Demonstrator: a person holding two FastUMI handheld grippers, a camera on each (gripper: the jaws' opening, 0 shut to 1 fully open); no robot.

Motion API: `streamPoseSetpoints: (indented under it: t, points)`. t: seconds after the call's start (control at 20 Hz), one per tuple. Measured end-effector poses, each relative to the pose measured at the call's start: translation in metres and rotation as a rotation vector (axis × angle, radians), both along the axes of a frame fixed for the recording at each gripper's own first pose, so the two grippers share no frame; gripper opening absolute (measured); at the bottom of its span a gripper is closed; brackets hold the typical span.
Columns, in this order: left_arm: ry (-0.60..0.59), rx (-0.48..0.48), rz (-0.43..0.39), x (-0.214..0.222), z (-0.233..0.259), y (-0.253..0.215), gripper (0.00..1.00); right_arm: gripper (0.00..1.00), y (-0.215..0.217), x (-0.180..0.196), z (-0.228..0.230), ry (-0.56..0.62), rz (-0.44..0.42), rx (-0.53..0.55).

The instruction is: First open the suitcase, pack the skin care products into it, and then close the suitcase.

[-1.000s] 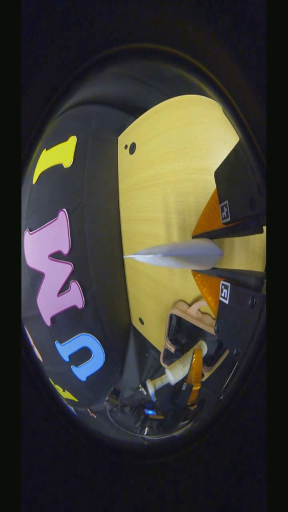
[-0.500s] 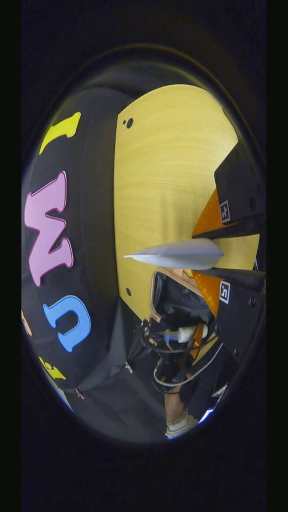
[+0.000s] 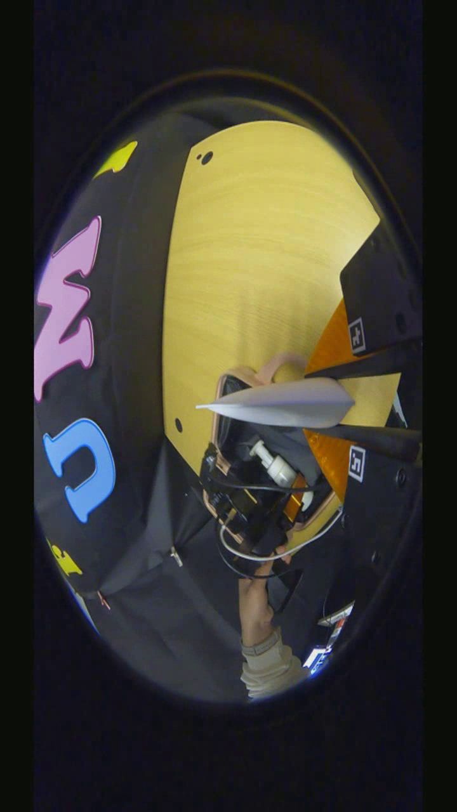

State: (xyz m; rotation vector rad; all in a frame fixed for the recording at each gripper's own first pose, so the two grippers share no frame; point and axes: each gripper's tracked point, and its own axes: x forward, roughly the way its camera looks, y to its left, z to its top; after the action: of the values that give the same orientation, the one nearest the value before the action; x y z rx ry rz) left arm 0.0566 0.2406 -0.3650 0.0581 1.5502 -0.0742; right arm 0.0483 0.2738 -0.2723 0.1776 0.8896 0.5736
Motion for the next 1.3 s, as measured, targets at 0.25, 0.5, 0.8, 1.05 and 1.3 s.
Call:
streamPoseSetpoints:
  t: [0.25,0.5,0.8,1.05,1.3]
  points:
    - [-0.195,-0.055,0.094,0.011,0.046,-0.005,0.94,0.37,0.046,-0.009,-0.009,0.083,0.09,0.023]
    - [-0.428,-0.009,0.115,0.018,0.107,0.044,0.96,0.37,0.105,-0.015,-0.039,0.264,0.154,0.06]
    - [-0.485,0.114,0.202,-0.027,0.125,0.14,0.96,0.38,0.153,-0.021,-0.115,0.574,0.139,0.027]
    - [-0.432,0.154,0.379,-0.075,0.112,0.207,0.96,0.45,0.151,-0.025,-0.139,0.733,0.041,-0.035]
    - [-0.408,0.179,0.48,-0.094,0.096,0.26,0.97,0.61,0.162,-0.015,-0.124,0.771,-0.053,0.0]
